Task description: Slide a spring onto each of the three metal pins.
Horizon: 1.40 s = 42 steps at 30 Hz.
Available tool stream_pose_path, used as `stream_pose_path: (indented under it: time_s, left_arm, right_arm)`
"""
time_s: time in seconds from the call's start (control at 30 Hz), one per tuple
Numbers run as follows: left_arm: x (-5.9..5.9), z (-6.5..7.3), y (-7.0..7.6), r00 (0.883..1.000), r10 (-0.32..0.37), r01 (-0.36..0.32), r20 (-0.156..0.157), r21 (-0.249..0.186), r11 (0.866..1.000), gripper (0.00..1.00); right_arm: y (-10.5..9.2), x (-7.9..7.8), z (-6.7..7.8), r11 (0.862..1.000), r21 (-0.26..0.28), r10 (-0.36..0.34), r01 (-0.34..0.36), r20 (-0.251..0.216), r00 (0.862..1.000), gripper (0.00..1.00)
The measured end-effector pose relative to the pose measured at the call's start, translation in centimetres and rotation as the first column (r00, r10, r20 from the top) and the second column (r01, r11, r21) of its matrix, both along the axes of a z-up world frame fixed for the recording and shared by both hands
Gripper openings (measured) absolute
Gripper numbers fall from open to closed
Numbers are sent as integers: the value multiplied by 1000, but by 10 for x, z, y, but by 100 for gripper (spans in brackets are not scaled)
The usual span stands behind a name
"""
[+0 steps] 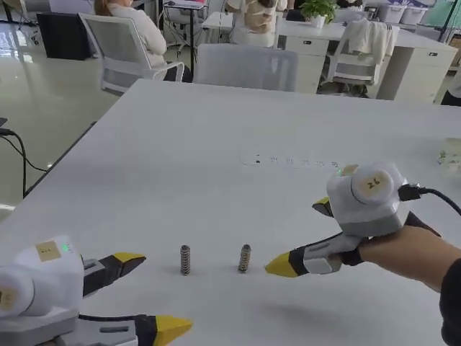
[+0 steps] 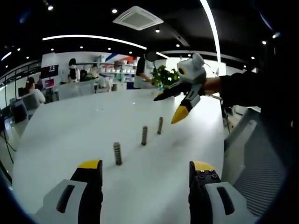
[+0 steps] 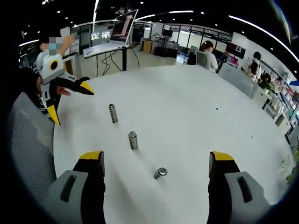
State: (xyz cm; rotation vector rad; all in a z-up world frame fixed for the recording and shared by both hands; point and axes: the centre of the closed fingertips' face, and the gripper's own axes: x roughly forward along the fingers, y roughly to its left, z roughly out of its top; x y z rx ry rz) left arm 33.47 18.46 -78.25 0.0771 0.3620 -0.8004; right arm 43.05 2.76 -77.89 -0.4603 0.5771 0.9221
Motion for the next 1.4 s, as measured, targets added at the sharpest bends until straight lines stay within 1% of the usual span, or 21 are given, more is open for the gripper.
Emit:
stream_pose_path:
  time_s: [0.3,0.47,0.53,0.73,0.87,1.0,1.23,1.3,1.33,1.4]
  left_arm:
    - [2,1,-4,1000,-1,1,0,-7,1000,73]
    - [2,2,-5,1000,2,-2,1,-13,1000,74]
    - [2,2,-5,1000,3,-3,-1,-17,1000,74]
    - [1,2,-5,1000,6,-6,-3,-23,1000,74]
    - [1,2,-4,1000,10,-10,-7,-33,999,75]
    - [1,1,-5,1000,12,-13,-9,-33,999,75]
    - [1,1,-3,1000,25,-25,-11,-40,999,75]
    - [1,0,-2,1000,28,-28,-11,-40,999,75]
    - [1,0,-2,999,29,-30,-12,-41,999,75]
    - [1,-1,-2,999,32,-32,-14,-41,999,75]
  right_arm:
    - [-9,-17,2,998,57,-41,39,21,999,93]
    - [-12,-27,0,996,72,-46,44,21,999,93]
    - [-14,-30,1,995,85,-51,48,28,998,93]
    - [-19,-39,0,989,130,-67,63,27,997,93]
    - [-24,-44,-4,988,137,-71,68,21,997,93]
    - [-25,-48,-6,986,152,-68,64,17,998,93]
    - [-23,-56,-15,984,167,-63,65,-16,998,93]
    - [-21,-60,-21,985,162,-54,58,-29,998,94]
    - [-21,-62,-26,988,146,-46,51,-39,998,94]
    - [-21,-63,-29,989,140,-42,48,-45,998,94]
